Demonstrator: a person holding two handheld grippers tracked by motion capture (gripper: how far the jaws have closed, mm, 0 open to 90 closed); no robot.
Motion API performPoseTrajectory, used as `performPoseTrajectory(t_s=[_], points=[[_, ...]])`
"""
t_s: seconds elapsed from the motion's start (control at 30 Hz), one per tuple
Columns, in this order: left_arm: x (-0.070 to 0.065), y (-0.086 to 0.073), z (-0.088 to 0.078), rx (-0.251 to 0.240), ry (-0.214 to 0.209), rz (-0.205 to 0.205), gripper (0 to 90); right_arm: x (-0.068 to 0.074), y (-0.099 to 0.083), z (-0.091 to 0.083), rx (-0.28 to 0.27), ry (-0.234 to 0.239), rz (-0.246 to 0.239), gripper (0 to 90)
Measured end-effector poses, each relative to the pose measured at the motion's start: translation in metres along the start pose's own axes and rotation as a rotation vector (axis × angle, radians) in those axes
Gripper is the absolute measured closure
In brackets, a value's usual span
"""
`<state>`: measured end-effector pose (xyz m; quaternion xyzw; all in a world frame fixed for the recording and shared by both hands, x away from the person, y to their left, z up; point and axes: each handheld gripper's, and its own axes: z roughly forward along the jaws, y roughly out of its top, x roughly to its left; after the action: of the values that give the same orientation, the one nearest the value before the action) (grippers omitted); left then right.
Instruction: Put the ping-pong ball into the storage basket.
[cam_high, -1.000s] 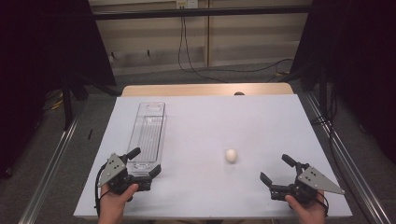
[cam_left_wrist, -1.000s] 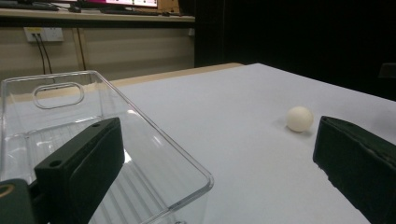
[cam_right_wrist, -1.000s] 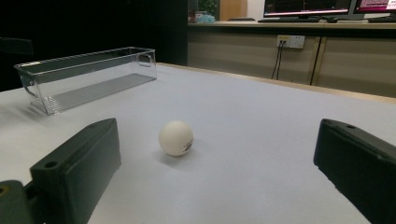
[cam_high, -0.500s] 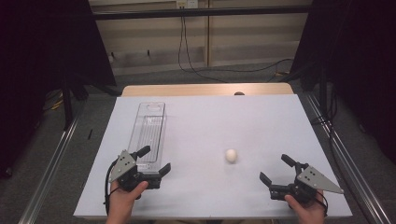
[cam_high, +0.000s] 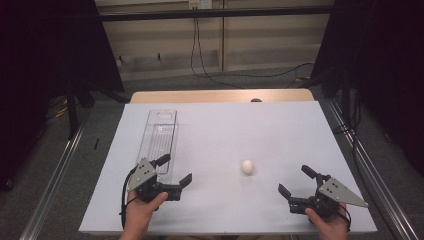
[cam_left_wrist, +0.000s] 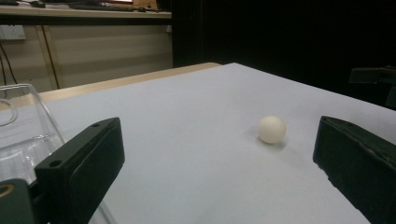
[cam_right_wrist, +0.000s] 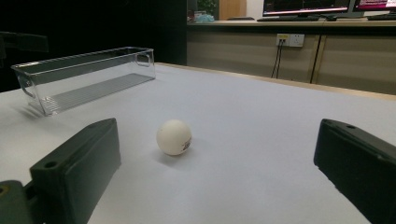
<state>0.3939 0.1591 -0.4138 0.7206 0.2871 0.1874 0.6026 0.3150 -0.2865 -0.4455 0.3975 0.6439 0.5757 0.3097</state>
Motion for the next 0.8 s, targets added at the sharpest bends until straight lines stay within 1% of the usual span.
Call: performPoseTrajectory(t_s=[0.03,0.07,0.1,0.13,0.2,0.23,0.27,0.3,0.33,0.43,0.47,0.5,0.53,0.57,0.6,0.7,0.73,0.77,0.8], points=[[-0.001,0.0,0.002,0.0,-0.001,-0.003,2.2,0.0,0.0,0.0,0.003,0.008,-0.007,0.2],[-0.002,0.0,0.004,0.012,0.001,-0.002,2.2,0.0,0.0,0.0,0.001,0.007,-0.006,0.2],[-0.003,0.0,0.006,0.014,-0.007,0.0,2.2,0.0,0.0,0.0,0.003,0.009,-0.006,0.2],[-0.003,0.0,0.008,0.018,-0.007,0.014,2.2,-0.001,0.0,0.0,0.003,0.011,-0.005,0.2],[-0.006,0.0,0.011,0.022,-0.011,-0.001,2.2,-0.001,0.0,0.0,0.001,0.01,-0.006,0.2],[-0.006,-0.001,0.012,0.024,-0.012,0.001,2.2,0.0,0.0,0.0,0.001,0.009,-0.002,0.2],[-0.006,0.0,0.012,0.033,-0.023,0.015,2.2,0.0,0.0,0.0,0.001,0.009,-0.002,0.2],[-0.006,0.0,0.012,0.033,-0.023,0.015,2.2,0.0,0.0,0.0,0.001,0.009,-0.002,0.2],[-0.007,-0.001,0.015,0.013,-0.023,-0.005,2.2,-0.001,0.0,0.0,-0.004,0.009,-0.002,0.2],[-0.008,0.0,0.017,0.027,-0.016,0.004,2.2,-0.001,0.0,0.0,-0.004,0.008,0.0,0.1],[-0.009,0.0,0.019,0.035,-0.024,0.009,2.2,0.0,0.0,0.0,-0.003,0.005,-0.003,0.2],[-0.009,-0.001,0.02,0.028,-0.03,0.012,2.2,0.0,0.0,0.0,-0.006,0.003,-0.002,0.1],[-0.011,-0.001,0.021,0.038,-0.026,0.003,2.2,0.0,0.0,0.0,-0.007,0.004,-0.003,0.1],[-0.01,-0.001,0.022,0.045,-0.034,0.018,2.2,0.0,0.0,0.0,-0.006,0.002,-0.005,0.2],[-0.012,-0.001,0.024,0.039,-0.034,0.006,2.2,0.0,0.0,0.0,-0.005,0.002,-0.004,0.1],[-0.013,-0.001,0.027,0.05,-0.036,0.011,2.2,0.0,0.001,0.0,-0.009,0.003,0.003,0.2],[-0.015,-0.001,0.03,0.042,-0.036,-0.006,2.2,0.0,0.001,0.0,-0.008,0.007,0.0,0.2],[-0.015,-0.001,0.031,0.05,-0.041,0.01,2.2,0.0,0.001,0.0,-0.01,0.003,0.008,0.2],[-0.017,-0.001,0.033,0.046,-0.038,0.0,2.2,-0.001,0.001,0.0,-0.006,0.007,-0.002,0.2]])
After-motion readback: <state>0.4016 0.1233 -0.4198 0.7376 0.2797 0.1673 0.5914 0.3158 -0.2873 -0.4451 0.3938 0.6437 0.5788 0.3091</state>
